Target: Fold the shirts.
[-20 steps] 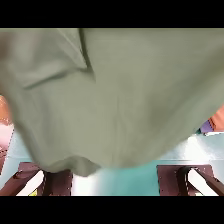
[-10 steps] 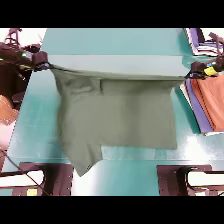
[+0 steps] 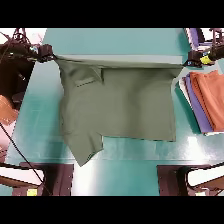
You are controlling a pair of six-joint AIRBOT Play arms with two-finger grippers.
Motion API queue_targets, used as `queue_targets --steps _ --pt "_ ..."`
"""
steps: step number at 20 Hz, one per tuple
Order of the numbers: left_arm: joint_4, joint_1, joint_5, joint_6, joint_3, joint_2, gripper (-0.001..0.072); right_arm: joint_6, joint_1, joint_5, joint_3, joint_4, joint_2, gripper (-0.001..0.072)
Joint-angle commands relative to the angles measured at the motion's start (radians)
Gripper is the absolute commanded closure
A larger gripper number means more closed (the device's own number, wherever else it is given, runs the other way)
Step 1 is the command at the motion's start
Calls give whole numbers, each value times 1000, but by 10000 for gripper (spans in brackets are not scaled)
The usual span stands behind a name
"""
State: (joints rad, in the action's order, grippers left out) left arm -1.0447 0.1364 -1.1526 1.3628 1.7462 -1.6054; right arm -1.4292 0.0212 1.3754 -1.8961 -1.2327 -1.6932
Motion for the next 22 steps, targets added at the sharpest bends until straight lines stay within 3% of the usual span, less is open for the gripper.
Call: queue_targets --steps 1,9,12,16,17,18,19,22 --pt "-42 0 -163 11 15 -4 686 2 -1 -12 116 -11 65 700" --pt "-66 0 -74 -18 -451 114 684 1 -2 -244 708 -40 323 699" --pt "30 0 -11 -99 -598 114 684 2 -2 -266 811 11 352 699" --pt "38 1 -29 -93 -643 116 678 2 -1 -265 874 37 386 698" --pt "27 3 -34 -82 -643 124 432 1 -1 -240 869 37 386 677" --pt "18 3 -35 -72 -643 140 201 1 -1 -211 861 37 386 525" --pt "-9 3 -36 -57 -643 167 208 2 -1 -173 849 37 386 384" --pt "-194 3 -97 -6 -657 298 208 18 1 -81 835 32 425 383"
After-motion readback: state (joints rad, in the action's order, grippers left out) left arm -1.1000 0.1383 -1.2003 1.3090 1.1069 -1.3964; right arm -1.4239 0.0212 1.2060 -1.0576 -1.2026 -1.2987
